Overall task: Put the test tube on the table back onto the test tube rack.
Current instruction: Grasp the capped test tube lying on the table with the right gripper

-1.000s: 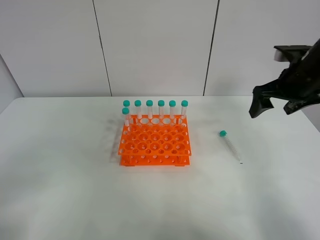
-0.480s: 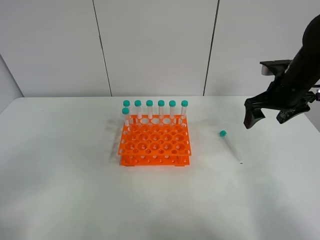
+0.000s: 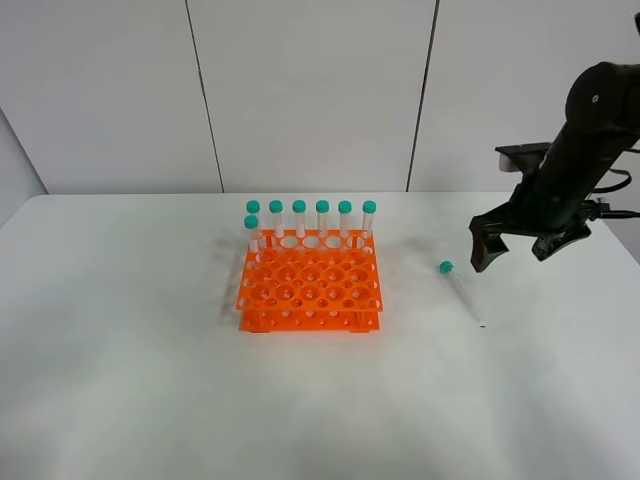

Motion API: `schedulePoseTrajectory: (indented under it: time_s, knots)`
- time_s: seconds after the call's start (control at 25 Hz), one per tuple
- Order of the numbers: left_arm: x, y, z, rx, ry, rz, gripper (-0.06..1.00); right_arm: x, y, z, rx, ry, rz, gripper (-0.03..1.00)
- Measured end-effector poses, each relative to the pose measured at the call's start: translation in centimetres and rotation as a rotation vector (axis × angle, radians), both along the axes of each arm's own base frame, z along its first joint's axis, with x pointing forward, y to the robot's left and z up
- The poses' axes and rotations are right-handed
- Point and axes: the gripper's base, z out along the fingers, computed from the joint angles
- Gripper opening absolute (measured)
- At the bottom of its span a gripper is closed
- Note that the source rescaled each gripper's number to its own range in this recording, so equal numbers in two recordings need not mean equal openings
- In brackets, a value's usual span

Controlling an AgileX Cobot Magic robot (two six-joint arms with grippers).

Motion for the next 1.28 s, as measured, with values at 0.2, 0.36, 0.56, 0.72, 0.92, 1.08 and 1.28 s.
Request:
schedulePoseTrajectory:
  time_s: [0.2, 0.36, 0.56, 0.72, 0.92, 1.08, 1.28]
  knots:
    - [0.0, 0.0, 0.0, 0.000, 0.000, 0.000, 0.90, 1.1, 0.1, -3.2, 0.004, 0.040, -0.009, 0.98]
    - [0.0, 0.0, 0.0, 0.000, 0.000, 0.000, 0.90, 1.6, 0.2, -4.8, 0.001, 0.049, -0.008, 0.98]
    - [0.0, 0.0, 0.0, 0.000, 0.000, 0.000, 0.90, 1.7, 0.3, -5.0, 0.001, 0.042, -0.006, 0.98]
    - [0.0, 0.0, 0.0, 0.000, 0.000, 0.000, 0.90, 1.8, 1.2, -5.0, -0.009, 0.021, 0.025, 0.98]
    - [0.0, 0.0, 0.0, 0.000, 0.000, 0.000, 0.90, 2.1, 1.7, -6.1, -0.010, 0.032, 0.009, 0.98]
    - [0.0, 0.0, 0.0, 0.000, 0.000, 0.000, 0.90, 2.3, 1.7, -7.0, -0.013, 0.032, 0.004, 0.98]
    - [0.0, 0.0, 0.0, 0.000, 0.000, 0.000, 0.90, 2.8, 1.6, -7.7, -0.019, 0.006, 0.003, 0.98]
